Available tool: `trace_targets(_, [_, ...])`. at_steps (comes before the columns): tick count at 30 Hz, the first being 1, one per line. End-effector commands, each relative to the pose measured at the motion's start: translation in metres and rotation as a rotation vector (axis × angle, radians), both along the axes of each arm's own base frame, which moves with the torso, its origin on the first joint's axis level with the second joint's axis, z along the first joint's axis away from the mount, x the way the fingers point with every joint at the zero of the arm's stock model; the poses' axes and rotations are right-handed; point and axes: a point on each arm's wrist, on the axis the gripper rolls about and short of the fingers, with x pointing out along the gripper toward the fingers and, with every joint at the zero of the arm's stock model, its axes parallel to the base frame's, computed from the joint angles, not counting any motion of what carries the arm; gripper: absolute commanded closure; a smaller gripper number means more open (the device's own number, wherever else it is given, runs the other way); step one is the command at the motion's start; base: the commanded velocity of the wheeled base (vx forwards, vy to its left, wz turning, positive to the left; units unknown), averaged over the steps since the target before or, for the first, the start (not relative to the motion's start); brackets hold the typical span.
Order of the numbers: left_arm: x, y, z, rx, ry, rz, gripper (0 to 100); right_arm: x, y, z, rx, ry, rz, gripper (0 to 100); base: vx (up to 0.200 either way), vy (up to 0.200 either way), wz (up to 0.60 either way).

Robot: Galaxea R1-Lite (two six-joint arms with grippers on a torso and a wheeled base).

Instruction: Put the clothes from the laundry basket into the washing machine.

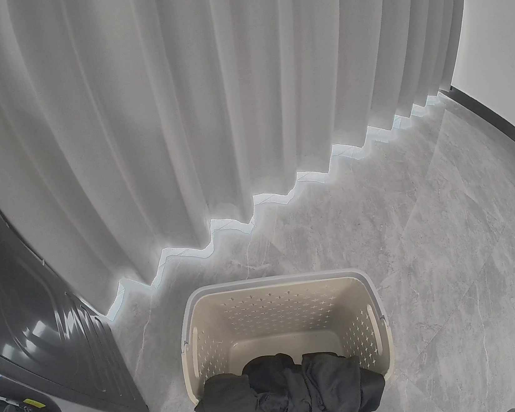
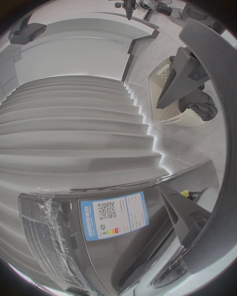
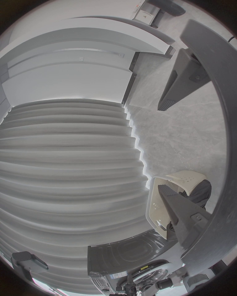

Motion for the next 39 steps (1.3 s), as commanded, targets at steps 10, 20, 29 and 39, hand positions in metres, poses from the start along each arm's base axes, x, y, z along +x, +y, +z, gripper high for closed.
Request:
trace_targets(10, [0.0003, 0.0, -0.0053, 0.001, 0.005, 0.001, 0, 0.0013, 0.0, -0.0049, -0.001, 0.018, 0.001, 0, -0.04, 0.0, 0.0])
trace_targets(20, [0.0003, 0.0, -0.0053, 0.001, 0.005, 0.001, 0, 0.0013, -0.0002, -0.0049, 0.002, 0.018, -0.009, 0, -0.12, 0.0, 0.0])
trace_targets(29, [0.0003, 0.0, -0.0053, 0.001, 0.005, 0.001, 0, 0.0013, -0.0002, -0.0049, 0.002, 0.018, -0.01, 0, 0.0, 0.0, 0.53])
trace_targets(39, [0.0003, 0.0, -0.0053, 0.001, 0.005, 0.001, 0, 0.0013, -0.0002, -0.0049, 0.002, 0.018, -0.009, 0, 0.0, 0.0, 0.06])
